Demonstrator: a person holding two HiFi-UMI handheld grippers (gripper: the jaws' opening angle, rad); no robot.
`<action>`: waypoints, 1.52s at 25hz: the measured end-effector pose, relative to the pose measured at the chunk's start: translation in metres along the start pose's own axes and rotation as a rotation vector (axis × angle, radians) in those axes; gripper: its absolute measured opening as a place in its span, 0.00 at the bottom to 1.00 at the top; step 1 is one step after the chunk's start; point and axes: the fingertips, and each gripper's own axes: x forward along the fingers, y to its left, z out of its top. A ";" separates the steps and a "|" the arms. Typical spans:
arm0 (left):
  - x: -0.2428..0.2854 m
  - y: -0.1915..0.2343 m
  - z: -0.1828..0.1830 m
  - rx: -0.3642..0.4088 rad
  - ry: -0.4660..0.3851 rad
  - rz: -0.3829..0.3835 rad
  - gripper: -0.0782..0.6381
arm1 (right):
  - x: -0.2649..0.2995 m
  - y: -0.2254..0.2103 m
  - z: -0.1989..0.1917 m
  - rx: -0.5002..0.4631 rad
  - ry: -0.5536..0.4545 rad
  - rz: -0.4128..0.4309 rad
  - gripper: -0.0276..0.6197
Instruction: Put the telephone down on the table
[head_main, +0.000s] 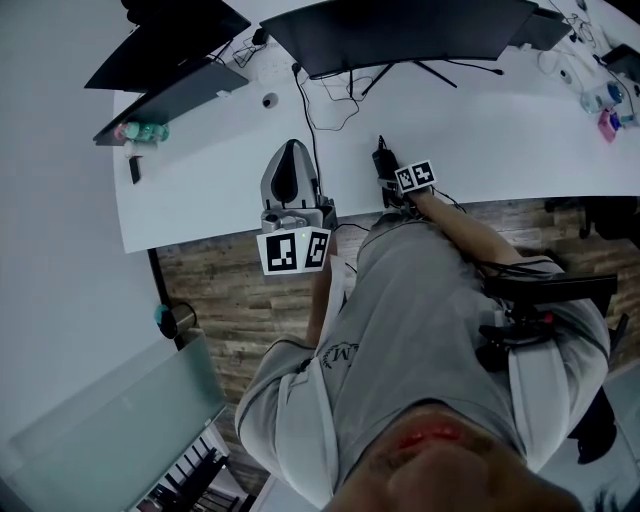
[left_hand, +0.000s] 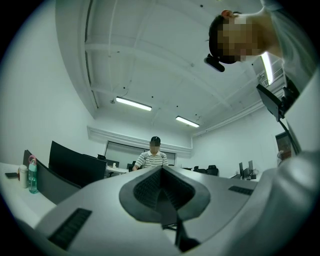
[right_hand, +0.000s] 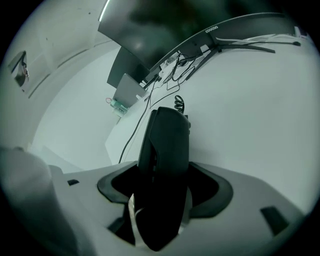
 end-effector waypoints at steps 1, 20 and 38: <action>-0.001 0.000 0.000 0.000 0.000 0.004 0.12 | 0.000 -0.001 0.000 -0.005 0.004 -0.012 0.50; 0.002 -0.012 -0.002 -0.006 0.000 -0.022 0.12 | -0.033 -0.034 -0.002 -0.037 -0.011 -0.128 0.52; 0.010 -0.027 -0.007 -0.018 -0.001 -0.062 0.12 | -0.057 -0.052 0.010 -0.012 -0.125 -0.130 0.46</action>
